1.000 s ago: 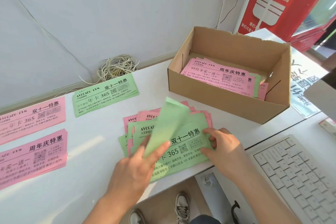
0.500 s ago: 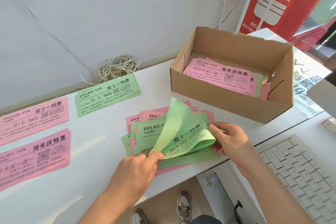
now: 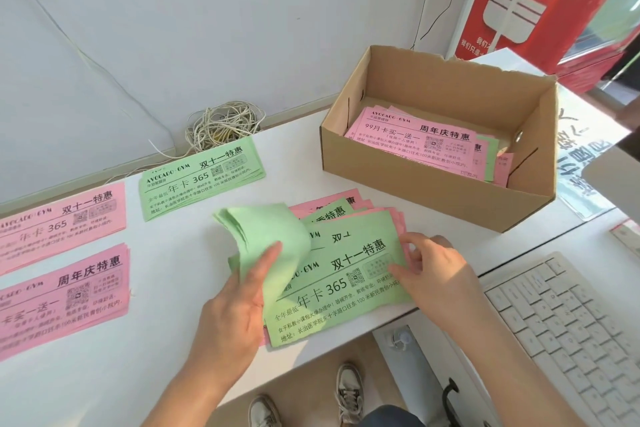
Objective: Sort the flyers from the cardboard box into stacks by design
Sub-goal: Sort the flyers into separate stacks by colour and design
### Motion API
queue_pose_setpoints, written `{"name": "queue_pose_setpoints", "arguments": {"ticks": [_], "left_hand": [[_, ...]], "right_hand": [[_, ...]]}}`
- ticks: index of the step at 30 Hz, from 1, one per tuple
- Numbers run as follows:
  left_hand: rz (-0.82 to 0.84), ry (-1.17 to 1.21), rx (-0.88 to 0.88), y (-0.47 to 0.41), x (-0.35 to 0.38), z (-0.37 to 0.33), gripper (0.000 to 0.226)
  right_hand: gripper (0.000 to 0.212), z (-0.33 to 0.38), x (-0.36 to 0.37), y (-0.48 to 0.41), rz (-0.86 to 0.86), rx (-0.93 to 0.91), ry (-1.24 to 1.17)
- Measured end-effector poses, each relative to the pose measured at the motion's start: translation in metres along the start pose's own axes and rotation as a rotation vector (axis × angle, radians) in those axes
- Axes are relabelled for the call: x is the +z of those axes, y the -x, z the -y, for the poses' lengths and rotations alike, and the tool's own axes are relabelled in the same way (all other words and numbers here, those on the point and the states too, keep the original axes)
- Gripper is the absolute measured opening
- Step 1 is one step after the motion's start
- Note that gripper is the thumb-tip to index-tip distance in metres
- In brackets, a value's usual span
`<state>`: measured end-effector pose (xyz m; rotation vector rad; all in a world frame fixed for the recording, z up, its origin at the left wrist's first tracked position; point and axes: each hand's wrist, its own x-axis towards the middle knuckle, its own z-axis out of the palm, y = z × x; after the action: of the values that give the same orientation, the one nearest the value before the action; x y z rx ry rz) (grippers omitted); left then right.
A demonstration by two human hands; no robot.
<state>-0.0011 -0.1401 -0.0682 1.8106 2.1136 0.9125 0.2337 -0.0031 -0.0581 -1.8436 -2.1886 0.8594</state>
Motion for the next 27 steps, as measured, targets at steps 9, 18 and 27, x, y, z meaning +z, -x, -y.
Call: {"name": "queue_pose_setpoints", "arguments": {"ticks": [9,18,27], "left_hand": [[0.182,-0.572,0.381,0.001,0.012,-0.026,0.088],[0.190,-0.409,0.300,0.004,0.009,-0.009,0.023],[-0.035,0.107,-0.234,0.002,0.001,-0.008,0.018]], "right_hand": [[0.044,-0.003,-0.008,0.002,0.051,0.084,-0.275],[0.037,0.001,-0.013,-0.007,0.167,0.157,-0.673],[0.014,-0.001,0.001,-0.006,0.033,0.118,-0.460]]}}
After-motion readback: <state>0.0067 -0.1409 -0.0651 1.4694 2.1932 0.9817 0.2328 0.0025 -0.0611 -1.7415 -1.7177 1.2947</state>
